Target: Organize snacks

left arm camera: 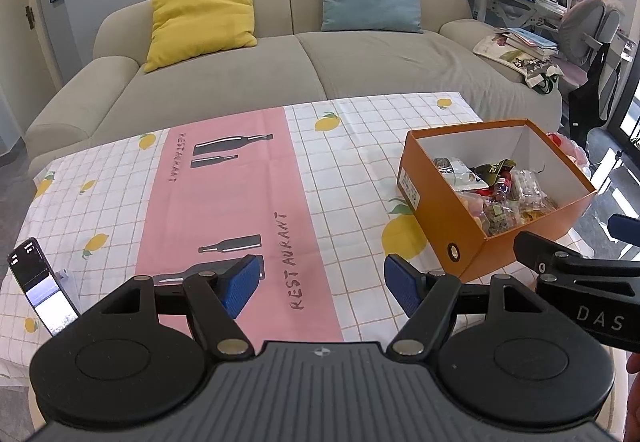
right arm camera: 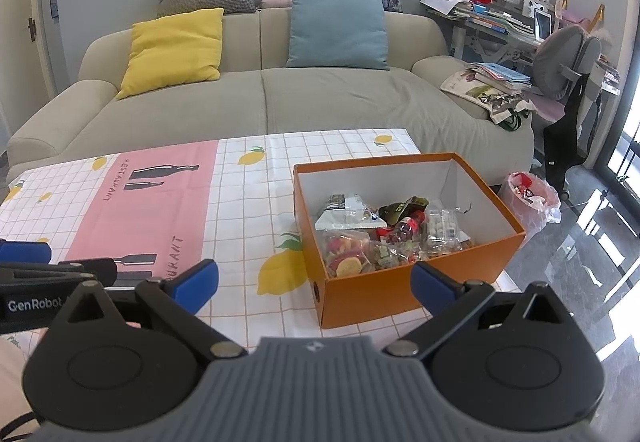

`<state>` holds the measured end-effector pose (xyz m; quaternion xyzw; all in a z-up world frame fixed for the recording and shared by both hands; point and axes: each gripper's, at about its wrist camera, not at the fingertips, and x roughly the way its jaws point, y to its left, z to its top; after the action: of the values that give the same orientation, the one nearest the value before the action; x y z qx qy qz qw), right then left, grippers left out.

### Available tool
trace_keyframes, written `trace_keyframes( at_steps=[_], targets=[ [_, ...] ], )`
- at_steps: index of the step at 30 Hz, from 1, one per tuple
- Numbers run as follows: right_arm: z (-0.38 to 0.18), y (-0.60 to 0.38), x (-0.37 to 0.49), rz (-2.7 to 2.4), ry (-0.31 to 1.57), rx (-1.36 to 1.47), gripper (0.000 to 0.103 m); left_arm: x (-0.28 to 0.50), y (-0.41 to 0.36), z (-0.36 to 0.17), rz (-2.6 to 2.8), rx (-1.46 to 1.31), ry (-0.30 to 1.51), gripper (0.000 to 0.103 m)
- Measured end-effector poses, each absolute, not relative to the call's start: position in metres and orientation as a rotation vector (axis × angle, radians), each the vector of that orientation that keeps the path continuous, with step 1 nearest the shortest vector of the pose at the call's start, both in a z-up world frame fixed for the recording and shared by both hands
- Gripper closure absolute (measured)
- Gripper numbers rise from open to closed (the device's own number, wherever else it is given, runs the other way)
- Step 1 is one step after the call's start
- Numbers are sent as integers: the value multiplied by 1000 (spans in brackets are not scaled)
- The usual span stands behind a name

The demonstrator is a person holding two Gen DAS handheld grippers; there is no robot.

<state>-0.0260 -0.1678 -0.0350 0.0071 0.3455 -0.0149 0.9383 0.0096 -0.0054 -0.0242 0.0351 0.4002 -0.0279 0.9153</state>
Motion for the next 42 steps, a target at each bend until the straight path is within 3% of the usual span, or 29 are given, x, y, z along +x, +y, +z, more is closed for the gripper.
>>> trace_keyframes(
  at_steps=[42],
  targets=[
    [-38,-171,-24,-5,716,10,3,7,-10,-20,-66,85,804,19]
  ],
)
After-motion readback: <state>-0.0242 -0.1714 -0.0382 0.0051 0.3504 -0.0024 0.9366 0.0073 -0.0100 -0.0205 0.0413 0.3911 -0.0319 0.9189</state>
